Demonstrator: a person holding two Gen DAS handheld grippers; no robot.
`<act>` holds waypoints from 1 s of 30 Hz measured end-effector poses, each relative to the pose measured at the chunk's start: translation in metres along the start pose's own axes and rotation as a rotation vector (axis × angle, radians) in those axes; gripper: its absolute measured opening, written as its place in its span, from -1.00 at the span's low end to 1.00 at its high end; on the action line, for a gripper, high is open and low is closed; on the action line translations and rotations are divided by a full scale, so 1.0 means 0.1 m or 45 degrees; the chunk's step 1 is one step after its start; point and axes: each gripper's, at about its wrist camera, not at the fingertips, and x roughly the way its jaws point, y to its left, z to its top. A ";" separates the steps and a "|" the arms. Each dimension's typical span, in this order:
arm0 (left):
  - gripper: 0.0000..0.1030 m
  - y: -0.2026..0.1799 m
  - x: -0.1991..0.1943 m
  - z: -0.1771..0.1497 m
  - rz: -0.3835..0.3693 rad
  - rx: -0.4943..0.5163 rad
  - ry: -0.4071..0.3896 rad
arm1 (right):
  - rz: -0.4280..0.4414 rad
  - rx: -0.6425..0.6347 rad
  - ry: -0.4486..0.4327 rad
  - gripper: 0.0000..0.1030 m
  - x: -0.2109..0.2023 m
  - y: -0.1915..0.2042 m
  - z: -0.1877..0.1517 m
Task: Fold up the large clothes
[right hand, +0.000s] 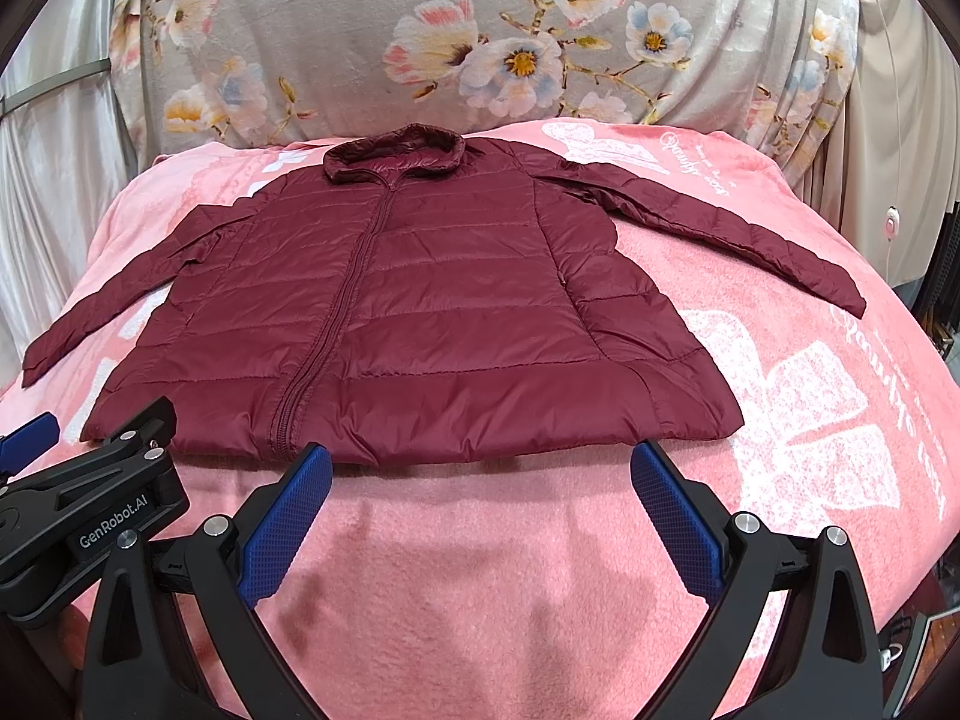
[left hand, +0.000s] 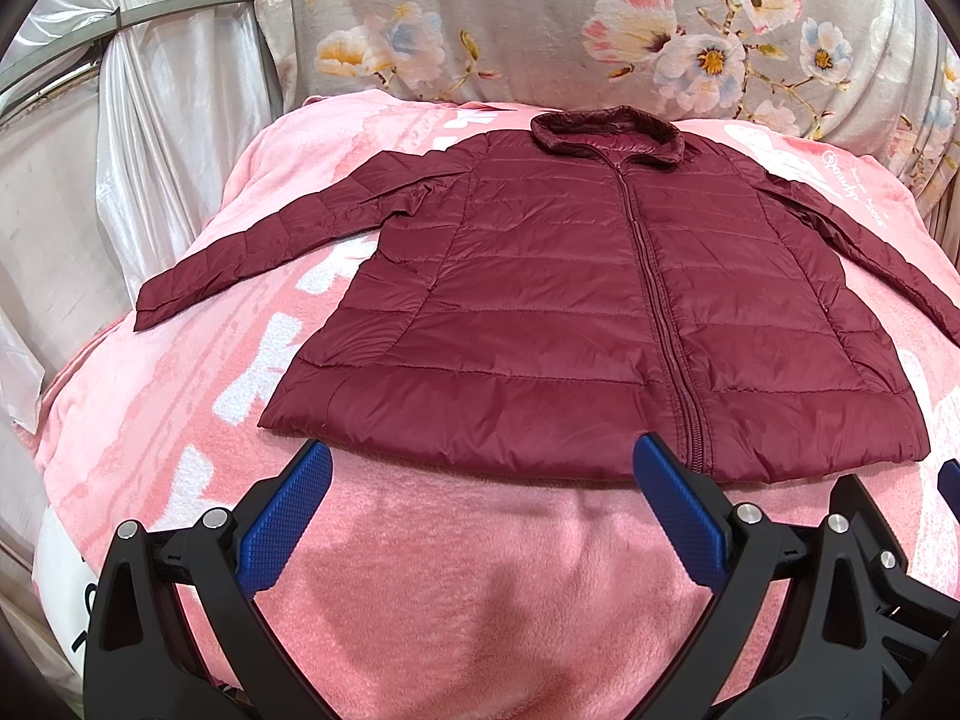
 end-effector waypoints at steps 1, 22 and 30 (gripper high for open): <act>0.90 0.00 0.00 0.00 0.001 0.001 -0.002 | 0.000 0.000 0.000 0.90 0.00 0.00 0.00; 0.91 0.15 0.10 0.10 -0.012 -0.033 0.010 | 0.068 0.152 0.040 0.90 0.27 -0.43 0.17; 0.91 0.40 0.45 0.39 0.022 -0.128 0.036 | -0.195 0.467 0.015 0.90 0.66 -1.85 0.58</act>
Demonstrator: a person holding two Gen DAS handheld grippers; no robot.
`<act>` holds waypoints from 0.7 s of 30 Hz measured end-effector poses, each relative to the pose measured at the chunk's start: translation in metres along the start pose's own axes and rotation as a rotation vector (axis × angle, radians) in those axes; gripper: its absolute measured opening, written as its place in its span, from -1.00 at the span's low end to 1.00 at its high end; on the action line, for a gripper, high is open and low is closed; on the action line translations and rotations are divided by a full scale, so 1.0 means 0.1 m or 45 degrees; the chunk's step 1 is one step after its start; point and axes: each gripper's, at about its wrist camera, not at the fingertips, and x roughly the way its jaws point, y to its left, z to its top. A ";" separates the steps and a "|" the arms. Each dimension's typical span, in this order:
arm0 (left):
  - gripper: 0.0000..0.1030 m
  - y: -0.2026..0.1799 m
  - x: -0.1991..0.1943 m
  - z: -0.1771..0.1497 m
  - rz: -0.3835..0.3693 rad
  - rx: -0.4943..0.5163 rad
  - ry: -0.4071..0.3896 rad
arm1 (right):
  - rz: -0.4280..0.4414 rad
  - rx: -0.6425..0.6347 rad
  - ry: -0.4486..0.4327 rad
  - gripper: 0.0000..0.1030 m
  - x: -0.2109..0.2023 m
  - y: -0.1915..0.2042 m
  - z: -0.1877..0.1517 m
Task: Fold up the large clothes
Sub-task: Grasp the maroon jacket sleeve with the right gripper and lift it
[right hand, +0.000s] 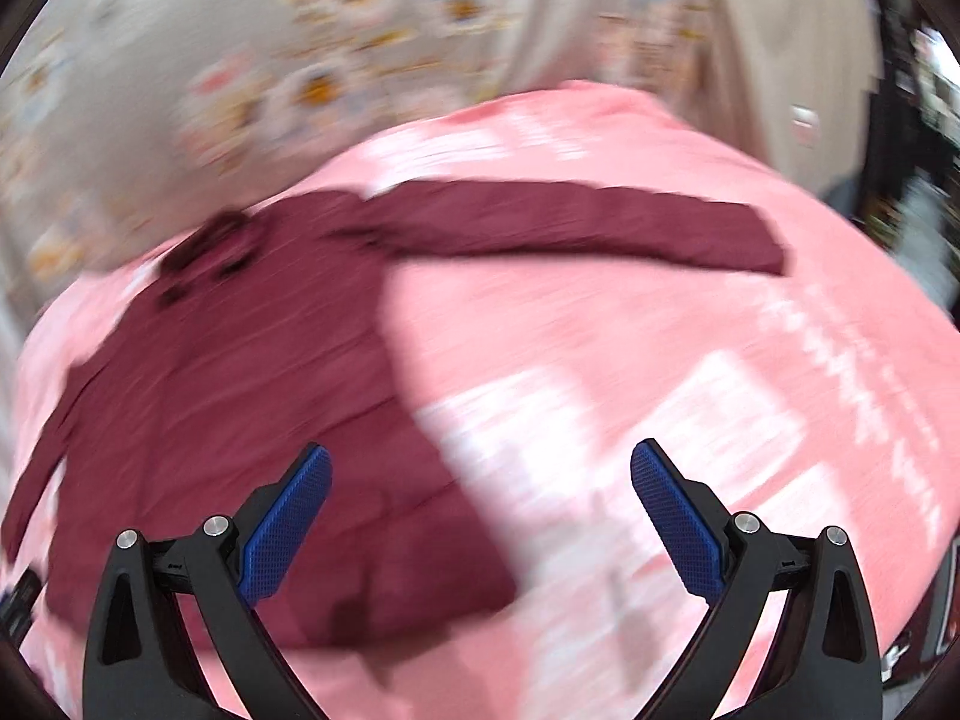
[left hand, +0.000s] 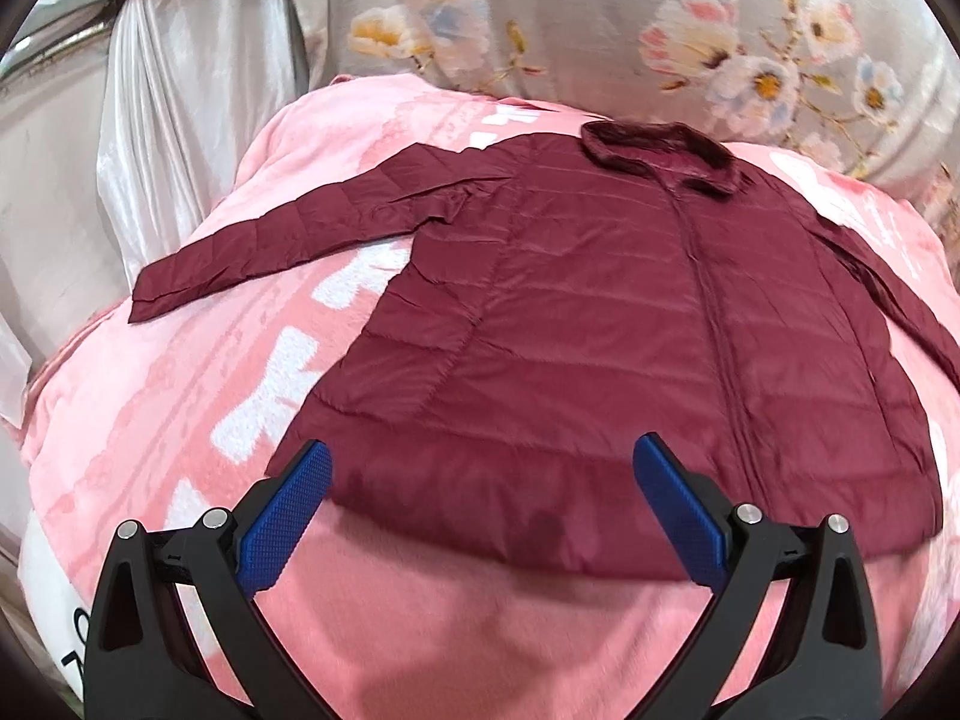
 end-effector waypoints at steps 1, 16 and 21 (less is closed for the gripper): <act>0.91 0.03 0.05 0.04 0.003 -0.013 0.007 | -0.006 0.047 0.001 0.90 0.08 -0.16 0.10; 0.91 0.14 0.65 0.49 0.141 -0.048 -0.019 | -0.014 0.627 0.053 0.27 1.43 -1.59 1.03; 0.91 0.19 0.88 0.58 0.149 -0.088 0.068 | 0.000 0.589 -0.023 -0.81 1.53 -1.42 1.45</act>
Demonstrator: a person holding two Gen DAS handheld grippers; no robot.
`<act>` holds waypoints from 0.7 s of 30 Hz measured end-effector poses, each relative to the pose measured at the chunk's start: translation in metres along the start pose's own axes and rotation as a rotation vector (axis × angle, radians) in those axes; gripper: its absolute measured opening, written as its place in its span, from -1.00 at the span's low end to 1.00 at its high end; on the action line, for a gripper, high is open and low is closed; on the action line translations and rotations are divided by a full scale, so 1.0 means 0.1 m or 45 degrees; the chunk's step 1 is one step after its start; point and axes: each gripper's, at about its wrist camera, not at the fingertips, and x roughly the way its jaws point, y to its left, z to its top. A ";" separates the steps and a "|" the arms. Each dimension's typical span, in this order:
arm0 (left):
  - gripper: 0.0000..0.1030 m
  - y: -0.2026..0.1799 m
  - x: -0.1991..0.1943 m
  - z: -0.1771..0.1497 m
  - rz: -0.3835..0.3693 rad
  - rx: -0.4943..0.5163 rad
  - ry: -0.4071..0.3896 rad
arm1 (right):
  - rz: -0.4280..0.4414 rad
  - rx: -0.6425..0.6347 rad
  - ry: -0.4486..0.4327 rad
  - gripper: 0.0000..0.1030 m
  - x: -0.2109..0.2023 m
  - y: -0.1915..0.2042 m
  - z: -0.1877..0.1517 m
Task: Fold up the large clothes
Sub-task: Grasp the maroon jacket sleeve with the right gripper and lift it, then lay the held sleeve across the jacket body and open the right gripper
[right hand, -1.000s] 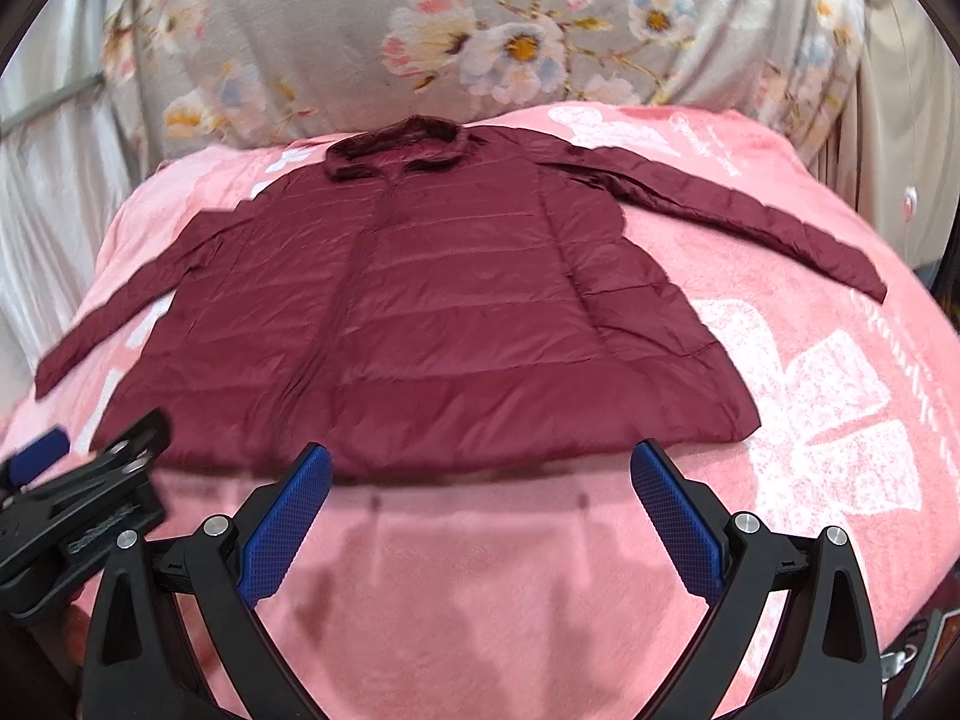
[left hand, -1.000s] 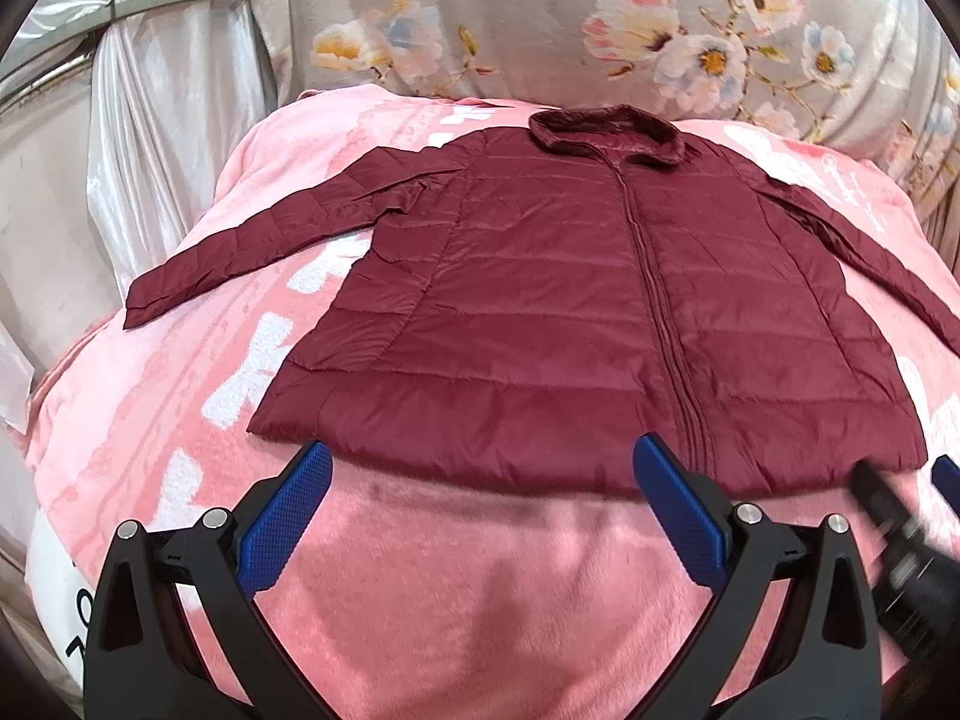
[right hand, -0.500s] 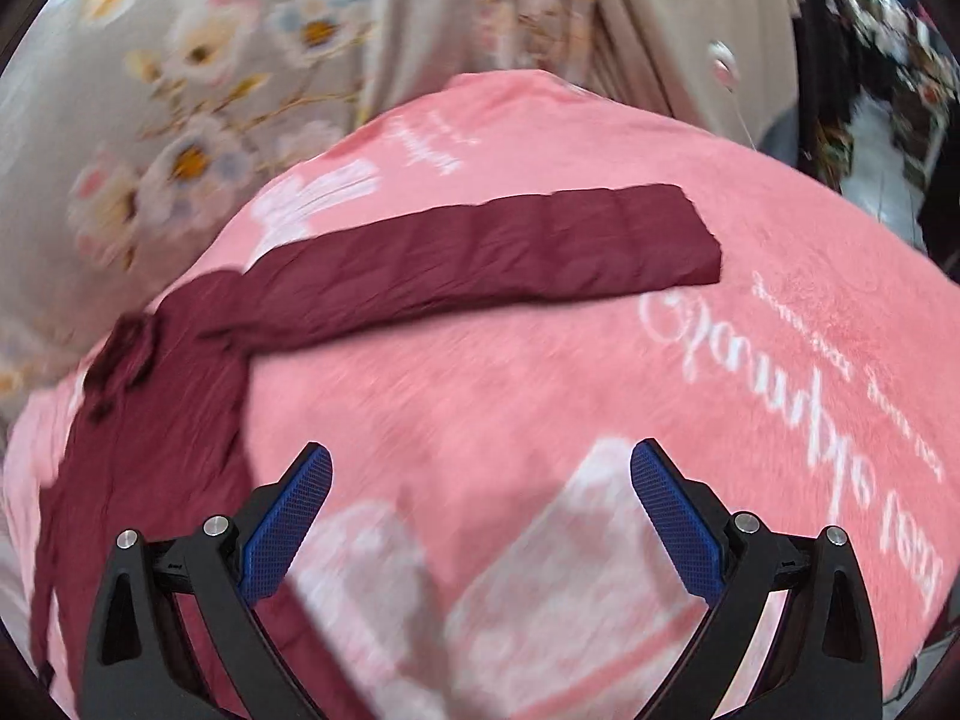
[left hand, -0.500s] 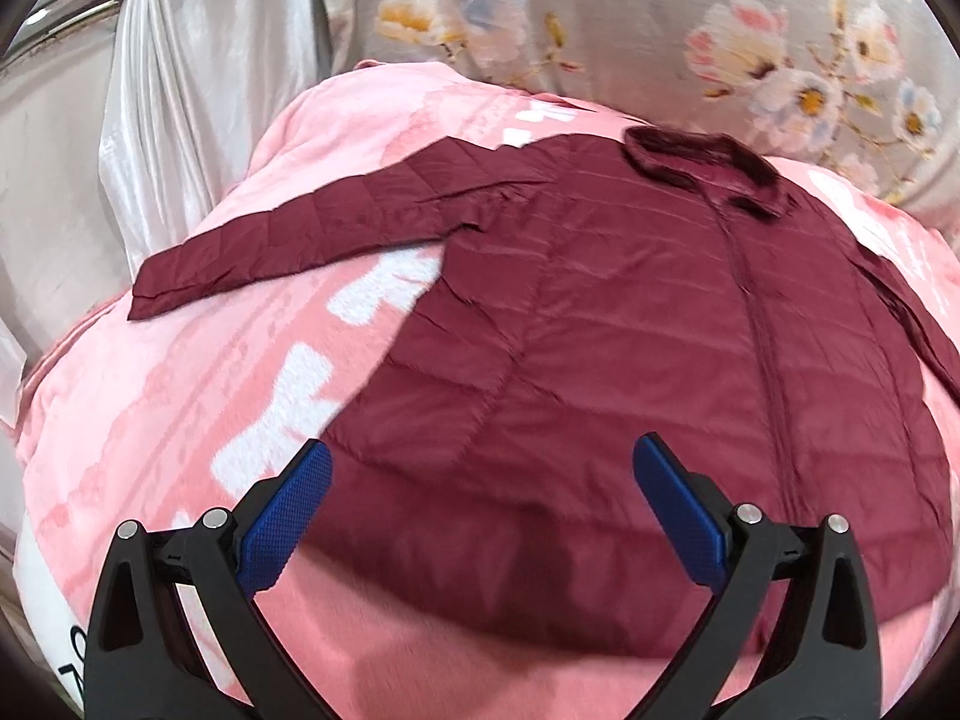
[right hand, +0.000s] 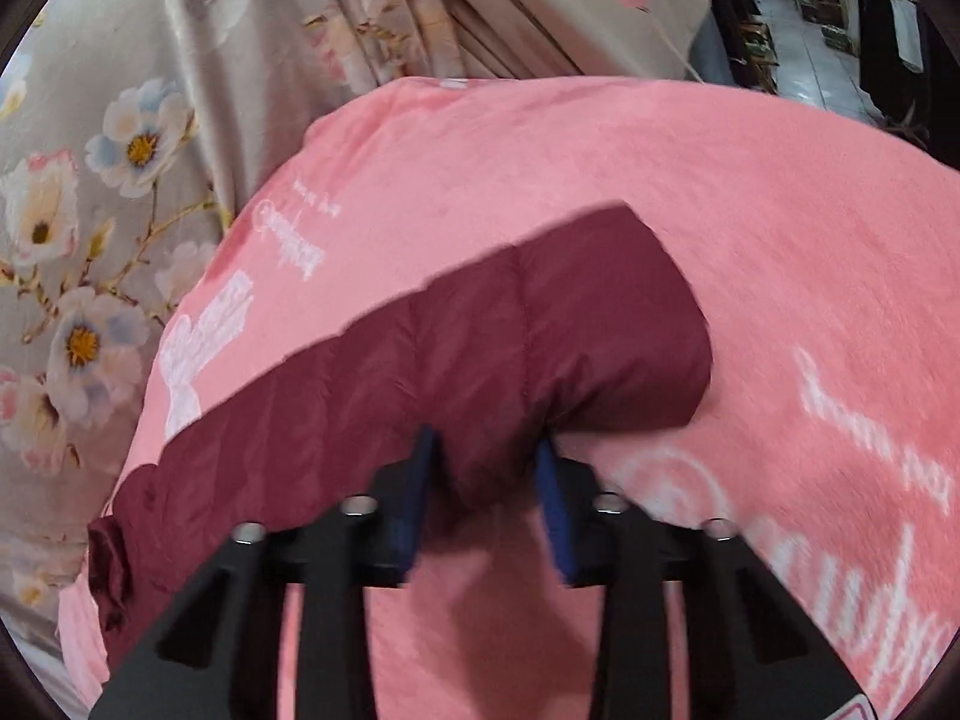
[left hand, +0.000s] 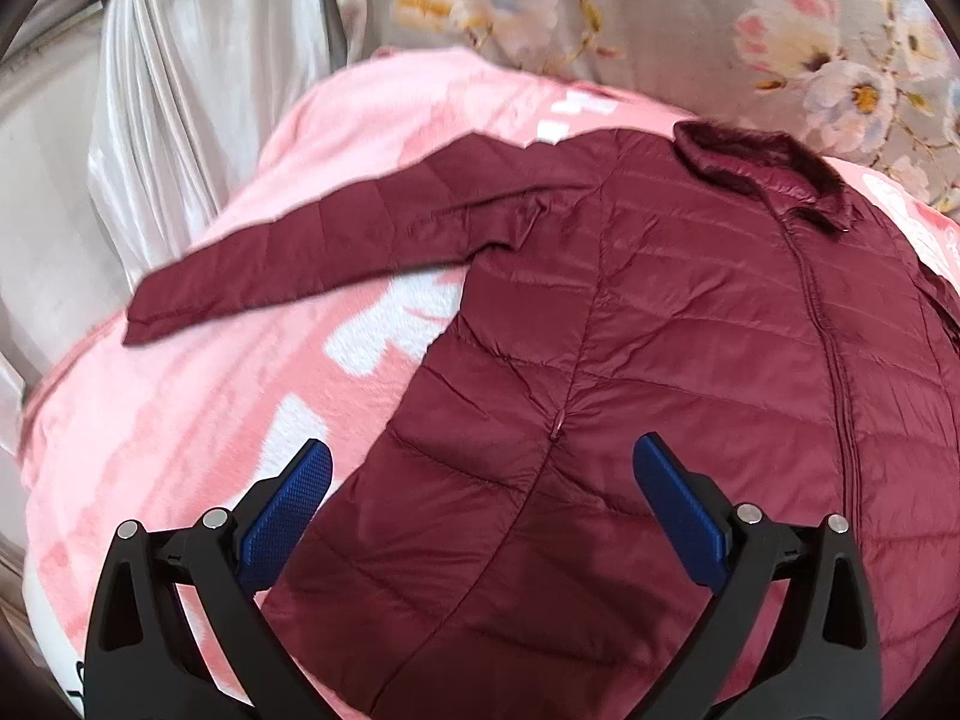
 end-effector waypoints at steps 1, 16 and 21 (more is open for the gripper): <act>0.91 0.02 0.05 0.02 0.001 -0.017 0.021 | 0.015 -0.040 -0.018 -0.83 -0.02 0.15 0.04; 0.91 0.40 0.29 0.19 0.056 -0.097 0.037 | 0.833 -1.113 0.107 -0.88 -0.85 3.79 -1.89; 0.91 0.61 0.40 0.14 0.069 -0.122 0.070 | 0.918 -1.314 0.263 -0.88 -0.88 4.21 -2.88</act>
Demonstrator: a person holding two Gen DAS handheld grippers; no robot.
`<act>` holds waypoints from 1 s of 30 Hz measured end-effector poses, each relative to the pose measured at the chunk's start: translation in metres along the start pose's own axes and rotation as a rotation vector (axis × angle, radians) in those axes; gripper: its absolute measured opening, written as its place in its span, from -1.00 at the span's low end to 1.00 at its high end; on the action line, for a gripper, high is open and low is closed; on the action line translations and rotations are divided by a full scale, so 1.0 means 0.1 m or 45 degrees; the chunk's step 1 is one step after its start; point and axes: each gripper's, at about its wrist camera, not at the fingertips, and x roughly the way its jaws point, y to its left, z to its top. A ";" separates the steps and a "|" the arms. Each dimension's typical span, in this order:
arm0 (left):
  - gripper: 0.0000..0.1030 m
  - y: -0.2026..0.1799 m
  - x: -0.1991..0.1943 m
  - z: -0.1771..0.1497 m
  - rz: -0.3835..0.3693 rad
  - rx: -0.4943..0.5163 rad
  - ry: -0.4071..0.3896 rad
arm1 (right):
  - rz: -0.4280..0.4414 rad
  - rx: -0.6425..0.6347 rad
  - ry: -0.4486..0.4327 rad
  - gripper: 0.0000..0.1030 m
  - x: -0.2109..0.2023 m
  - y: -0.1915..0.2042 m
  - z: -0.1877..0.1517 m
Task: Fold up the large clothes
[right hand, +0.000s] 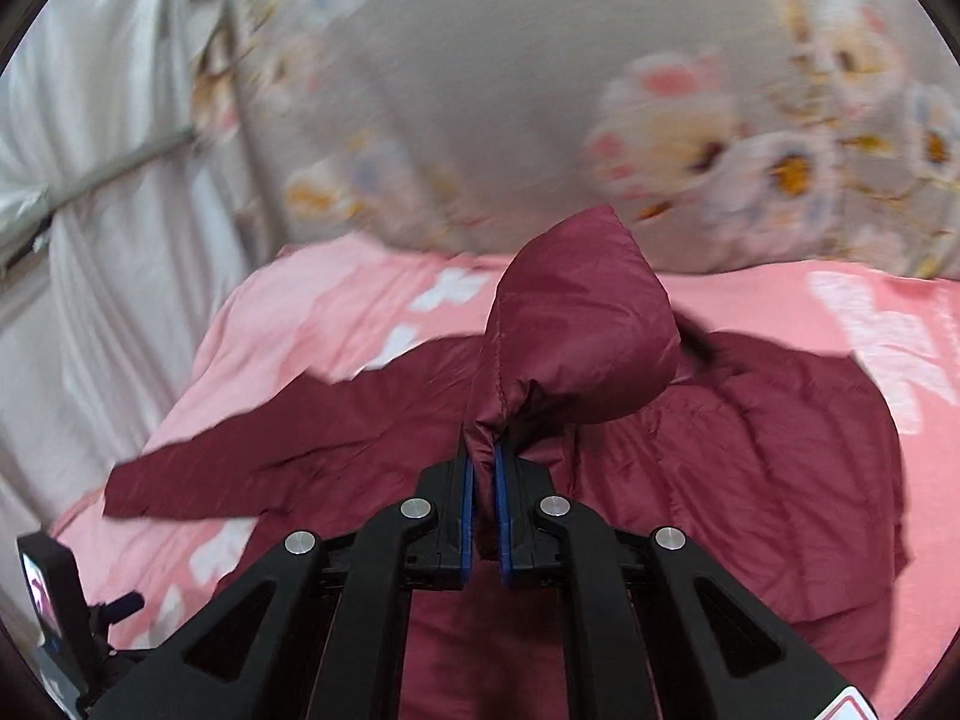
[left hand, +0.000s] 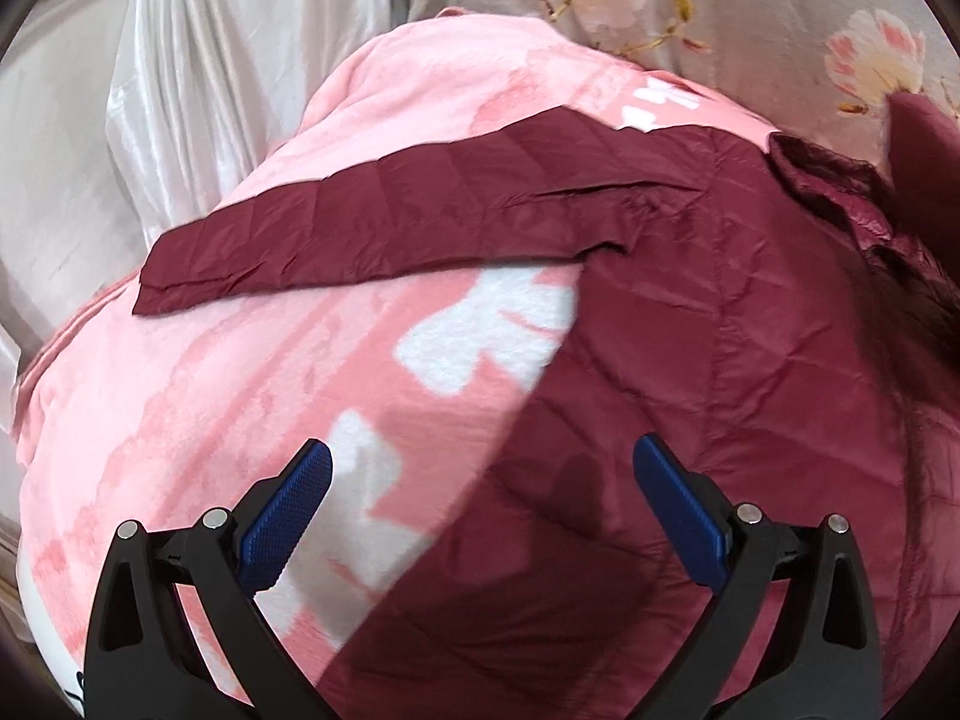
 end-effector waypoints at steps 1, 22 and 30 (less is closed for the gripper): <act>0.91 0.05 0.03 0.00 -0.001 -0.009 0.009 | 0.010 -0.021 0.031 -0.88 0.13 0.15 -0.05; 0.91 -0.65 0.34 0.66 -0.670 -0.113 0.263 | -0.162 0.345 0.083 0.23 -0.59 -1.03 -0.78; -0.24 -0.99 0.59 0.79 -0.620 -0.122 0.283 | -0.199 1.006 0.003 0.22 -0.70 -2.62 -1.13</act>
